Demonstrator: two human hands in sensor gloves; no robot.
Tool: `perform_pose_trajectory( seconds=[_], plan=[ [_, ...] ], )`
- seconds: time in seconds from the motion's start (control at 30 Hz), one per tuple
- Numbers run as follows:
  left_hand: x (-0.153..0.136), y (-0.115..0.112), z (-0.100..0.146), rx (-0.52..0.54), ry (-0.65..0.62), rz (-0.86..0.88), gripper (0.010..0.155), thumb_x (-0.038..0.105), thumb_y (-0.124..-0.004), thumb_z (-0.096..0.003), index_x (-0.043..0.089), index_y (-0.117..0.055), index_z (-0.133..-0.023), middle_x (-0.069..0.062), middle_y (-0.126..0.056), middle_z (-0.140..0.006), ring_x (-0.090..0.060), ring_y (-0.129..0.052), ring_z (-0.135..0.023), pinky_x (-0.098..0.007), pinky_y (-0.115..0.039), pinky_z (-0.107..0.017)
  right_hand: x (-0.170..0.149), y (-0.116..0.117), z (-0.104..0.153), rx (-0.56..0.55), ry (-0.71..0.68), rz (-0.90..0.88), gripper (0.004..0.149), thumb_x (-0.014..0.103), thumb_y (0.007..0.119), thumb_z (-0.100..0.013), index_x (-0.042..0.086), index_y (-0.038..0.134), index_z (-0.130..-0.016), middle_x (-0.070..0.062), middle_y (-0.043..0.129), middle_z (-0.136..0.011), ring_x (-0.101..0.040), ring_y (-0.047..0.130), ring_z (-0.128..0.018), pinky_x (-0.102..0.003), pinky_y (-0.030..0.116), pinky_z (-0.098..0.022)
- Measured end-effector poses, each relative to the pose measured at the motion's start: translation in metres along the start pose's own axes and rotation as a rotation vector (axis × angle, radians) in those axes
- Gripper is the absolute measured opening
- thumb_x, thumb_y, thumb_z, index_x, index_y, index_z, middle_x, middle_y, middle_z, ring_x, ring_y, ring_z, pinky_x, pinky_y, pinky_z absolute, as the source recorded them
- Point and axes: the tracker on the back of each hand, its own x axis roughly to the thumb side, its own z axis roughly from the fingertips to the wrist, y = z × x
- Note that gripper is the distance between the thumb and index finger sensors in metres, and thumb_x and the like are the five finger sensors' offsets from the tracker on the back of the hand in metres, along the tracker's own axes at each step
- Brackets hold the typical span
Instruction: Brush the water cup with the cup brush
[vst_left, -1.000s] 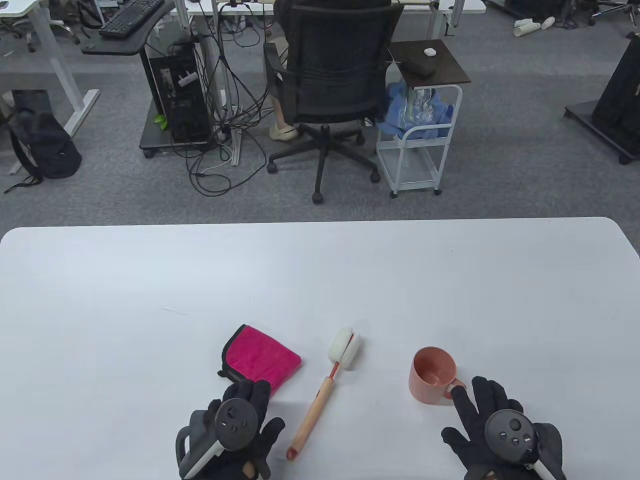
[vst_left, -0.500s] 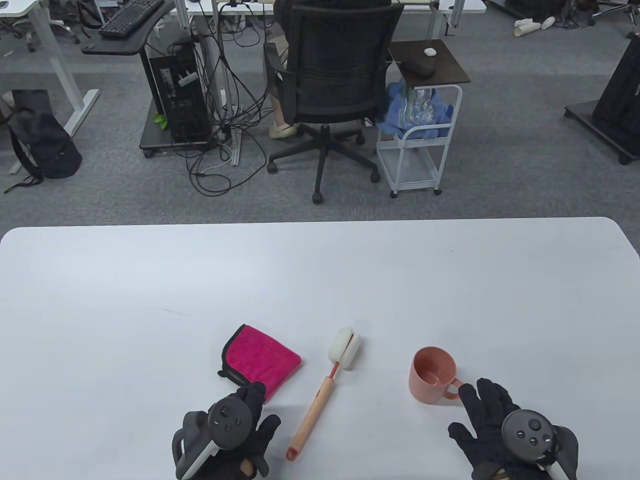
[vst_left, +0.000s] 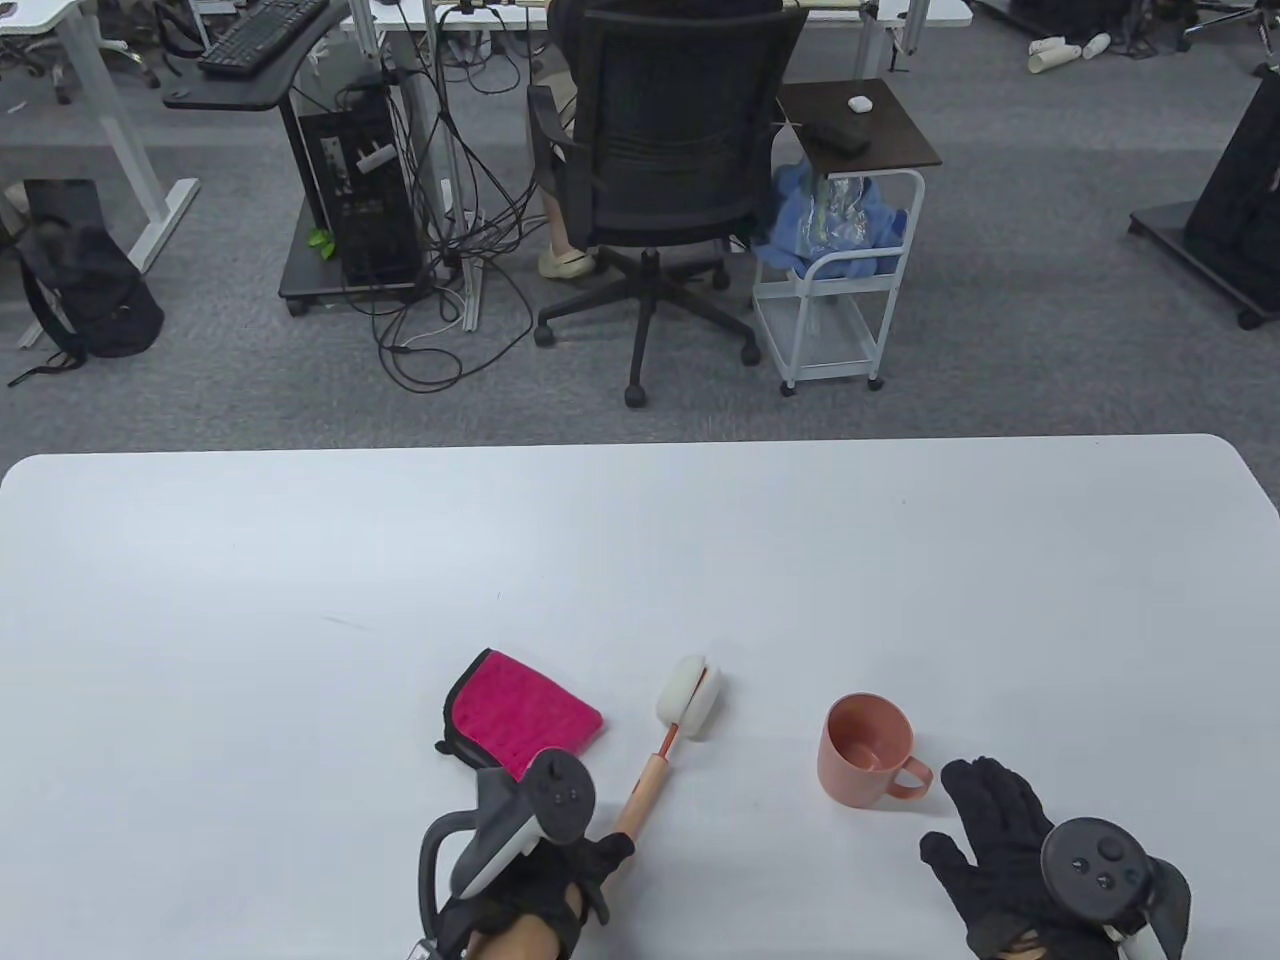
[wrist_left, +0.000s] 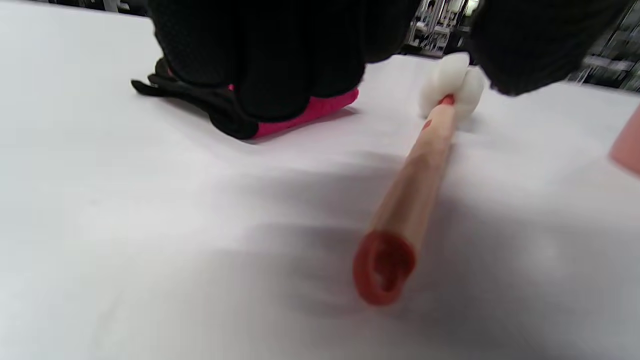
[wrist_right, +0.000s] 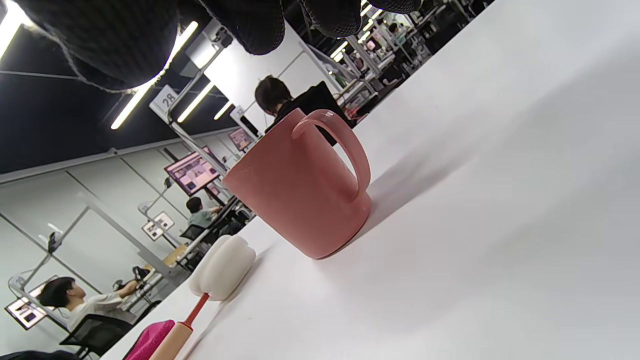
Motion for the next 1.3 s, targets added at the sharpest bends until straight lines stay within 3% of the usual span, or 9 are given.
perform_pose_trajectory(
  seconds=[0.27,0.43,0.57,0.77,1.0,1.17,1.3],
  plan=[
    [0.041,-0.019,-0.040,-0.071,0.160,-0.110,0.074,0.065,-0.077,-0.0383,0.025,-0.056,-0.097,0.000,-0.075,-0.085,-0.030,-0.087,-0.077,-0.051,-0.073,-0.065,-0.001,-0.003,0.001,-0.006,-0.007,0.002,0.074,0.058,0.067,-0.047,0.035,0.035,-0.109,-0.014,0.023,-0.116,-0.043,0.018,-0.109,-0.064,0.022,-0.075],
    [0.050,-0.022,-0.047,-0.062,0.200,-0.250,0.063,0.059,-0.080,-0.0396,0.027,-0.067,-0.092,0.003,-0.084,-0.076,-0.025,-0.096,-0.067,-0.047,-0.081,-0.059,-0.001,-0.003,0.001,0.005,-0.018,-0.004,0.073,0.059,0.067,-0.047,0.035,0.036,-0.109,-0.015,0.024,-0.116,-0.044,0.019,-0.109,-0.064,0.023,-0.075],
    [0.050,-0.023,-0.046,-0.044,0.204,-0.246,0.060,0.055,-0.082,-0.0399,0.024,-0.071,-0.089,0.002,-0.088,-0.073,-0.025,-0.100,-0.061,-0.047,-0.084,-0.055,0.000,-0.003,0.001,0.018,-0.019,-0.012,0.074,0.059,0.067,-0.047,0.035,0.036,-0.109,-0.015,0.024,-0.116,-0.044,0.019,-0.109,-0.064,0.023,-0.075],
    [0.041,-0.017,-0.035,0.004,0.128,-0.195,0.058,0.054,-0.079,-0.0412,0.022,-0.071,-0.089,0.002,-0.089,-0.073,-0.025,-0.101,-0.060,-0.046,-0.085,-0.054,0.000,-0.003,0.002,0.019,-0.016,-0.014,0.074,0.059,0.067,-0.047,0.035,0.036,-0.109,-0.015,0.024,-0.116,-0.044,0.019,-0.109,-0.064,0.023,-0.075],
    [0.017,0.004,0.001,0.193,-0.074,-0.128,0.056,0.054,-0.075,-0.0428,0.024,-0.069,-0.090,0.004,-0.087,-0.079,-0.027,-0.101,-0.068,-0.047,-0.084,-0.057,0.000,-0.001,0.002,0.032,-0.001,0.000,0.073,0.058,0.067,-0.047,0.035,0.036,-0.109,-0.015,0.024,-0.116,-0.044,0.019,-0.108,-0.064,0.023,-0.075],
    [-0.012,0.015,0.022,0.278,-0.156,0.043,0.055,0.052,-0.074,-0.0440,0.025,-0.068,-0.091,0.000,-0.087,-0.083,-0.030,-0.103,-0.071,-0.049,-0.085,-0.058,0.000,0.000,0.002,0.035,0.015,0.019,0.073,0.058,0.067,-0.047,0.035,0.036,-0.108,-0.014,0.024,-0.116,-0.044,0.019,-0.108,-0.064,0.023,-0.075],
    [-0.030,0.004,0.028,0.314,-0.237,0.201,0.055,0.051,-0.071,-0.0452,0.023,-0.065,-0.092,0.000,-0.089,-0.078,-0.030,-0.106,-0.066,-0.050,-0.087,-0.054,0.000,0.001,0.002,0.038,0.032,0.036,0.073,0.058,0.067,-0.047,0.034,0.036,-0.109,-0.014,0.024,-0.116,-0.044,0.019,-0.109,-0.064,0.023,-0.075]
  ],
)
